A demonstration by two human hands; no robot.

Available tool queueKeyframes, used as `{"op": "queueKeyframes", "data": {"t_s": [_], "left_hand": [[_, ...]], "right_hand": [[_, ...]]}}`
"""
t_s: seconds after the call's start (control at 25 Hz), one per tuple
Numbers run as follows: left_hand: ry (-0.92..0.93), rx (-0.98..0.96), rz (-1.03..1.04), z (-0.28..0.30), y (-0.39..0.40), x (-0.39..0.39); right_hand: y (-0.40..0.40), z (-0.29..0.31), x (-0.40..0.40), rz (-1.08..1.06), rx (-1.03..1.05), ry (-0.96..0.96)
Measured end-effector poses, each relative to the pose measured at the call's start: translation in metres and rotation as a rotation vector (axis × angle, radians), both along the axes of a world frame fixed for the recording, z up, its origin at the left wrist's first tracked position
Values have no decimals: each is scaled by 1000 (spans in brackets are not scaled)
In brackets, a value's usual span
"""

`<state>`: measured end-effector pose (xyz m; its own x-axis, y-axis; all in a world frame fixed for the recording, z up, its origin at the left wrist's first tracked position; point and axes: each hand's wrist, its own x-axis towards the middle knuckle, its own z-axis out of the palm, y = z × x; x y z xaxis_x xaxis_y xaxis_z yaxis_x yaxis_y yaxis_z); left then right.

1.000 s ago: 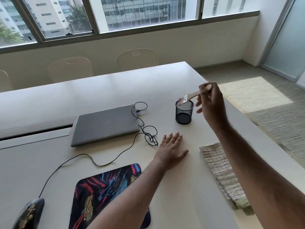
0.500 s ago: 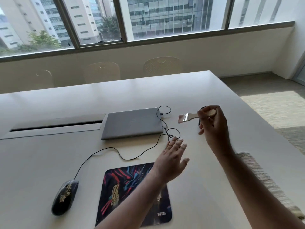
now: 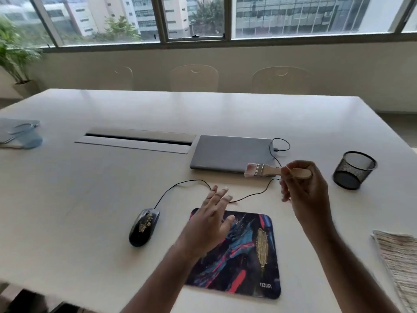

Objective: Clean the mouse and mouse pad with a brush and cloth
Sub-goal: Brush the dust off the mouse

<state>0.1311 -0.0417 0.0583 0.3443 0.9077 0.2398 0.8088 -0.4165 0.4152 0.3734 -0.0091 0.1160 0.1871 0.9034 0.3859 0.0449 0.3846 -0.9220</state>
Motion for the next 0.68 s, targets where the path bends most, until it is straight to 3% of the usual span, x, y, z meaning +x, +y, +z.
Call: {"op": "queueKeyframes", "data": {"t_s": [0.4,0.68], "left_hand": [[-22,201,437,0,-49,-121],[-142,95,744,-24,-89,-157]], "right_hand": [[-4,-15,-80,169,-91,37],[-7,-26,-130,269,-184,39]]}}
